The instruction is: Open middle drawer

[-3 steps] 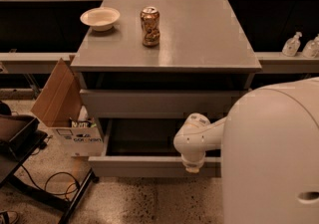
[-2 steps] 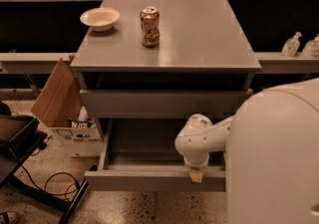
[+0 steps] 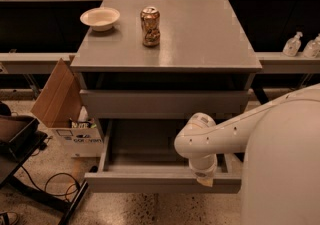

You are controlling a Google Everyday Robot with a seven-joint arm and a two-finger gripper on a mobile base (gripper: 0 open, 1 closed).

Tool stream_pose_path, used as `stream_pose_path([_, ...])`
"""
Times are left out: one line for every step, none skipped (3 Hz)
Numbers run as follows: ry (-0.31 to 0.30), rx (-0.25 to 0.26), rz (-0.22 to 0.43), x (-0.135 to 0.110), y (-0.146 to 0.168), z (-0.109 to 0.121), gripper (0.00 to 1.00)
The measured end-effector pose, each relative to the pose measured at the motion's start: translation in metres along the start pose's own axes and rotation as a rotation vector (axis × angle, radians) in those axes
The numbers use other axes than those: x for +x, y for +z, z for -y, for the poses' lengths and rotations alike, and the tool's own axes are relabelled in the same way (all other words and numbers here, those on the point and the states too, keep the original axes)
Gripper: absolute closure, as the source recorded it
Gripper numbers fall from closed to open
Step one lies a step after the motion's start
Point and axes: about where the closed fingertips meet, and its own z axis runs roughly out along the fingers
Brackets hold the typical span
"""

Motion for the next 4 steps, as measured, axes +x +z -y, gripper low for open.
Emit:
stream_pose_path([0.005, -0.032, -0.018, 0.009, -0.006, -0.011, 0.76])
stream_pose_path([-0.024, 0.009, 0.011, -0.007, -0.01, -0.001, 0.53])
stream_pose_path([-0.086, 0.114, 0.073, -0.04, -0.027, 0.035, 0.54])
stream_pose_path([-0.135, 0.178, 0.135, -0.072, -0.034, 0.068, 0.77])
